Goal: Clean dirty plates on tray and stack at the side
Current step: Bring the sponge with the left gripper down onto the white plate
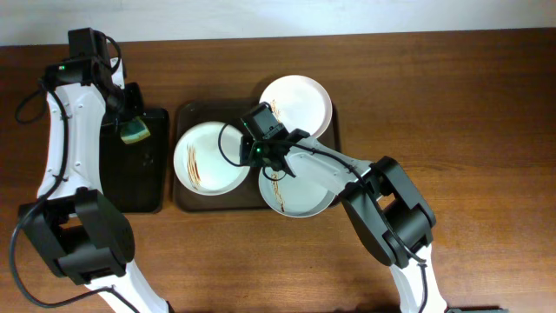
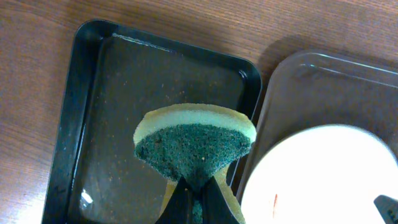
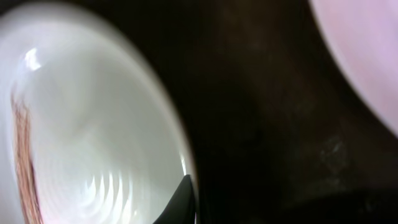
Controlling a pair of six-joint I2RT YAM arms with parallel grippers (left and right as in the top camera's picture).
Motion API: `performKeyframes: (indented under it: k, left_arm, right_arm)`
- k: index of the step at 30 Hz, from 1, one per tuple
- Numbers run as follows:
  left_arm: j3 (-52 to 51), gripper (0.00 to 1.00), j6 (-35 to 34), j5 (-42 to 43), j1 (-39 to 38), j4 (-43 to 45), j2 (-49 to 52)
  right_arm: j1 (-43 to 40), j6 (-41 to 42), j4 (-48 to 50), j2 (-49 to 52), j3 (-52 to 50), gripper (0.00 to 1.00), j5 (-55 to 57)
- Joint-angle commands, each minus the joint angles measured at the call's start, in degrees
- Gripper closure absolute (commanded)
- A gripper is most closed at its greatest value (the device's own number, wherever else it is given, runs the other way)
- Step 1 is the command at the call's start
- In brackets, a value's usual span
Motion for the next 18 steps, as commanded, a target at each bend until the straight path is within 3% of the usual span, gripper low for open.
performKeyframes:
  k: [1,18]
  left_arm:
    - [1.29,0.99,0.52,1.62,-0.02,-0.76,-2.21]
    - [1.29,0.99,0.5,3.65,-7.41,-3.3,-2.19]
  right_arm:
    - [0.5,1.55,-1.53,0.9,0.61,0.96,0.02]
    - [-2.36,3.89,-5.07,0.83,0.76,0.96,-1.2]
